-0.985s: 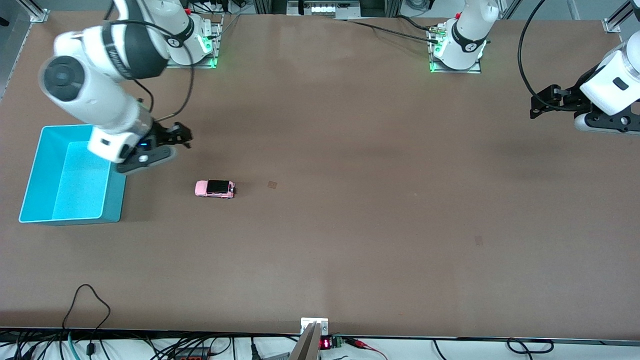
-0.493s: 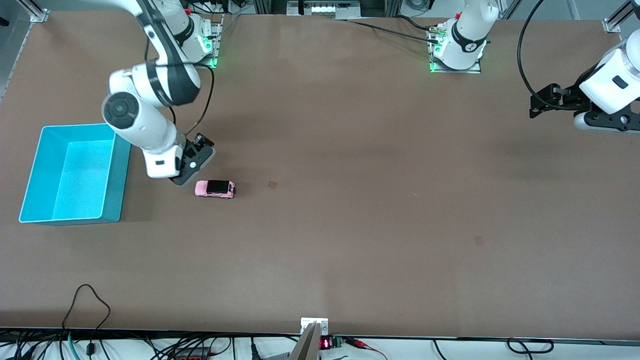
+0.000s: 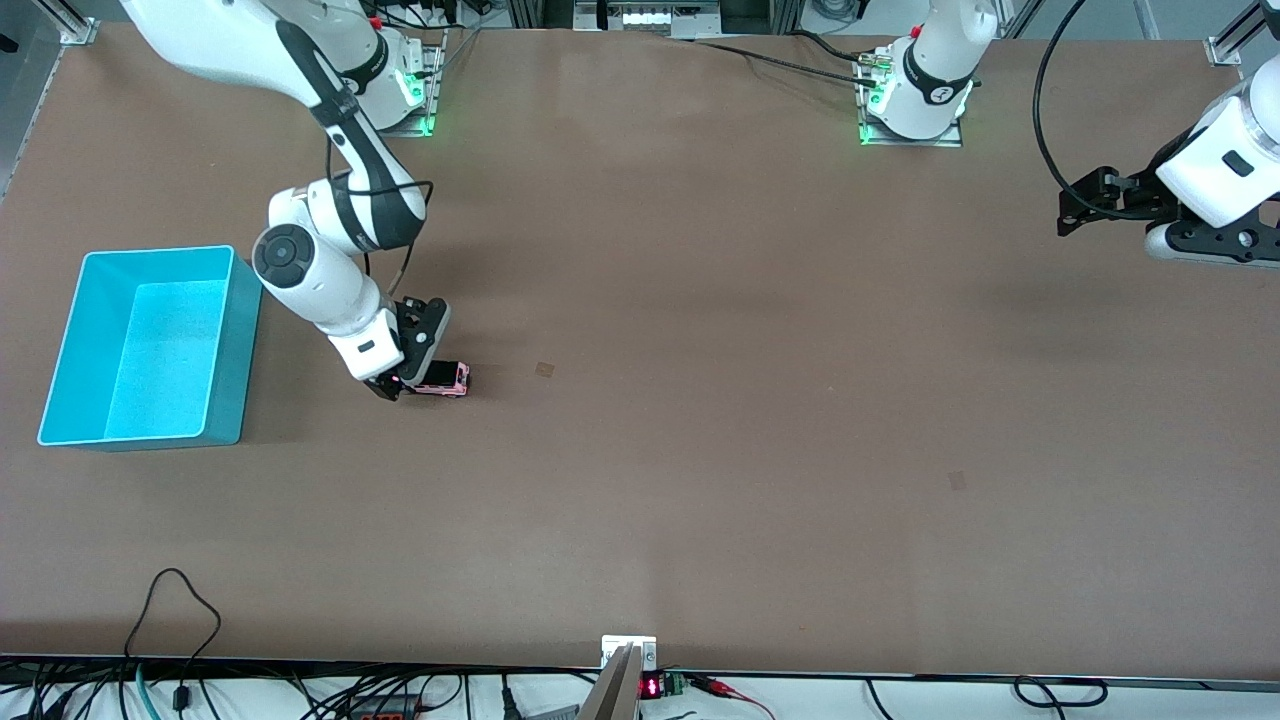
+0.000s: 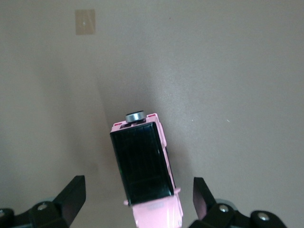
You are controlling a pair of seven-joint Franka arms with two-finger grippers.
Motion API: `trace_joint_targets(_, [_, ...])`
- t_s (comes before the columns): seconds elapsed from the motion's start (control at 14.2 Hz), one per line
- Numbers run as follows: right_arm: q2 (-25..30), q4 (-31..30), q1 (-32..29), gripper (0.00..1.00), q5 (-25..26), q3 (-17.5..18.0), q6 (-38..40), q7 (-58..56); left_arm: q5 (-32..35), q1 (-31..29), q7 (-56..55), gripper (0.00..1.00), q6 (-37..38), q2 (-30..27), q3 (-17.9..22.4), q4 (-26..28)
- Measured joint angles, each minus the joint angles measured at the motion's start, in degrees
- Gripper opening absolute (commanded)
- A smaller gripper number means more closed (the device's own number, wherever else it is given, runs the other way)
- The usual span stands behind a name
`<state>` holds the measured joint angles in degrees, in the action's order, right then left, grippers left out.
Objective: Wind and store pink jeep toy
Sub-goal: 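Lower the right gripper and grasp the pink jeep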
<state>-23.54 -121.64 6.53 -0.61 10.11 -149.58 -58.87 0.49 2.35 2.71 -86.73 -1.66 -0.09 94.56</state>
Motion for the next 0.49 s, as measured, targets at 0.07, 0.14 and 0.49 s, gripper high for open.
trace_joint_targets(0.07, [-0.9, -0.1, 0.0, 1.0, 0.0, 0.0, -1.1, -0.5, 0.0, 0.0, 0.0, 1.0, 0.0, 0.0, 0.0, 0.0])
trace_joint_targets(0.14, [-1.7, -0.1, 0.0, 1.0, 0.0, 0.0, -2.2, -1.1, 0.0, 0.0, 0.0, 1.0, 0.0, 0.0, 0.0, 0.0])
trace_joint_targets(0.49, [-3.9, -0.2, -0.7, 0.06, 0.0, 0.0, -4.6, -3.3, 0.0, 0.0, 0.0, 1.0, 0.0, 0.0, -0.1, 0.0])
